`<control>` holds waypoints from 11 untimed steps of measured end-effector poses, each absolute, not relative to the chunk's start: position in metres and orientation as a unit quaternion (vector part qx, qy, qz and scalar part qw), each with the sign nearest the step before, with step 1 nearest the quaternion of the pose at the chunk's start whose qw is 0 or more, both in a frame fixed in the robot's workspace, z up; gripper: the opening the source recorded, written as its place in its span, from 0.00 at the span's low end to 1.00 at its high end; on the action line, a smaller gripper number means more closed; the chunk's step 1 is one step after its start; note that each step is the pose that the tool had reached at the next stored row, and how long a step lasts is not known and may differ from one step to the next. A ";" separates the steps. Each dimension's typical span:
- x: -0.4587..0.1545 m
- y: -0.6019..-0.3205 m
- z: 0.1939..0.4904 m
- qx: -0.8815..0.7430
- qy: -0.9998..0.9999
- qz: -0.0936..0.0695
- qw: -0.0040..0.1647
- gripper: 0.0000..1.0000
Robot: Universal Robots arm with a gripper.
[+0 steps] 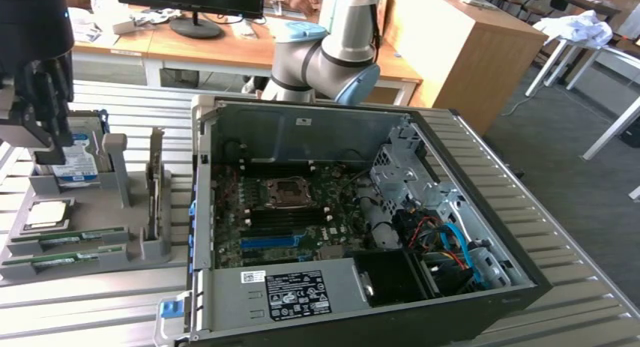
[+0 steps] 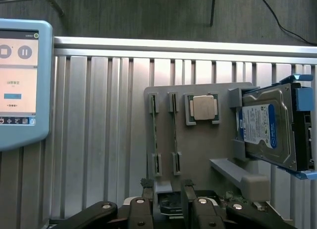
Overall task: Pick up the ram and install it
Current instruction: 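Pick up the ram and move it above insertion slot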
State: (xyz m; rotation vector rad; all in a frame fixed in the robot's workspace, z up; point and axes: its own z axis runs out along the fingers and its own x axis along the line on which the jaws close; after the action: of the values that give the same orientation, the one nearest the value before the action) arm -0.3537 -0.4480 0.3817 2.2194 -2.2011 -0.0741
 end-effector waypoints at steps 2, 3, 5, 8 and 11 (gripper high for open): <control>-0.354 -0.448 0.382 0.710 -0.704 -0.024 0.007 0.36; -0.355 -0.448 0.381 0.710 -0.704 -0.024 0.007 0.36; -0.355 -0.448 0.381 0.710 -0.704 -0.024 0.007 0.36; -0.356 -0.448 0.381 0.710 -0.704 -0.024 0.007 0.36; -0.357 -0.448 0.381 0.710 -0.704 -0.024 0.007 0.36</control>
State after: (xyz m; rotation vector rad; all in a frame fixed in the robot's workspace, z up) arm -0.3573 -0.4482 0.3807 2.2194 -2.2013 -0.0741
